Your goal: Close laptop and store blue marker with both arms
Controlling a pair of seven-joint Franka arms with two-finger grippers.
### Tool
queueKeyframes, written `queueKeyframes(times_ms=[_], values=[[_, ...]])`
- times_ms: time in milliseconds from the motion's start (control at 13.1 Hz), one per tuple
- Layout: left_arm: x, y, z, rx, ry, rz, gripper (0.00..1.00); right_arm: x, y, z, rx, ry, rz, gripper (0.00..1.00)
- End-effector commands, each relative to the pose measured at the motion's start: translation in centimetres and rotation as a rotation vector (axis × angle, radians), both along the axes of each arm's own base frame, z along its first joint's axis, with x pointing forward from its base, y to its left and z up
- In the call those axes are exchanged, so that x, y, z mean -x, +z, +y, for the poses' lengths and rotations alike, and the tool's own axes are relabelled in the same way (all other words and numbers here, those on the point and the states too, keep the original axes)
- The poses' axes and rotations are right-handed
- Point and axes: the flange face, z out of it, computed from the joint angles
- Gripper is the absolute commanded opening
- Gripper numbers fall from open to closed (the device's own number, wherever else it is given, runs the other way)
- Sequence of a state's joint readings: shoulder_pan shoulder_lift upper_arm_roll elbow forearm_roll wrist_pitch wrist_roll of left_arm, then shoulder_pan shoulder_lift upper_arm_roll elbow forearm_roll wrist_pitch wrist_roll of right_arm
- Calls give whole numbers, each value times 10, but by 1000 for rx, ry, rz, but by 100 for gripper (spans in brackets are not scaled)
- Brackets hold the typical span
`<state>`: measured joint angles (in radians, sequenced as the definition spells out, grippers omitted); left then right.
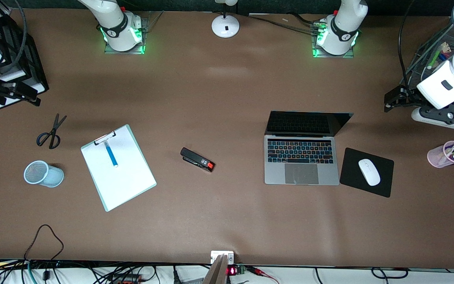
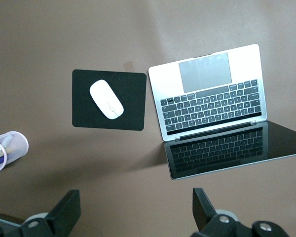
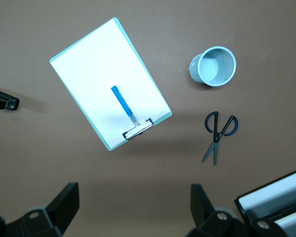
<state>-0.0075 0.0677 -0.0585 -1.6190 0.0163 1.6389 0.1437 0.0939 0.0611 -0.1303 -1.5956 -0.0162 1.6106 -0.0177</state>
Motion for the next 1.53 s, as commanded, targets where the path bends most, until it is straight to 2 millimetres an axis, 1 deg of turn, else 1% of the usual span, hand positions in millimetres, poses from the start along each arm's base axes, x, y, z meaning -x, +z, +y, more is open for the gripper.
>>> queueKeyframes(times_ms=[0, 77, 153, 306, 383, 459, 536, 612, 689, 766, 842, 919, 995, 1072, 1148, 1225, 1378, 1455], values=[[-13, -1, 1, -5, -8, 16, 100, -16, -29, 2, 6, -4, 39, 100], [-15, -4, 2, -7, -8, 25, 100, -23, -40, 3, 4, -4, 56, 100], [-15, -4, 2, -8, -8, 25, 100, -27, -44, 2, 4, -4, 48, 100], [-15, -5, 2, -10, -12, 27, 100, -42, -67, 7, 10, 4, 36, 100], [-15, -5, 2, -10, -12, 28, 100, -52, -87, 13, 14, 14, 39, 100], [-14, -7, 1, -9, -11, 39, 100, -60, -104, 25, 12, 30, 40, 100], [-13, -16, 1, -9, -11, 73, 100, -69, -129, 31, 1, 33, 51, 100], [-11, -23, 0, -10, -7, 114, 93, -74, -145, 33, -6, 33, 60, 100], [-9, -25, 1, -11, -9, 132, 68, -77, -159, 37, -2, 52, 77, 100], [-9, -26, 3, -9, -8, 139, 47, -80, -172, 45, -6, 113, 91, 100], [-8, -26, 3, -8, -8, 142, 28, -83, -185, 48, -8, 152, 95, 100], [-8, -26, 4, -10, -8, 147, 13, -88, -201, 48, -8, 165, 94, 100], [-8, -26, 4, -8, -8, 148, 4, -92, -220, 47, -5, 165, 101, 100], [-8, -26, 4, -8, -8, 147, 0, -94, -234, 47, -2, 169, 106, 100], [-8, -26, 4, -8, -8, 147, 0, -97, -247, 49, -1, 182, 106, 100], [-8, -26, 4, -8, -8, 147, 0, -98, -262, 56, -2, 220, 112, 100], [-7, -29, 3, 5, -6, 155, 0, -101, -284, 59, -2, 258, 114, 100], [-5, -32, 1, 11, 1, 168, 0, -102, -292, 60, 0, 260, 113, 100]])
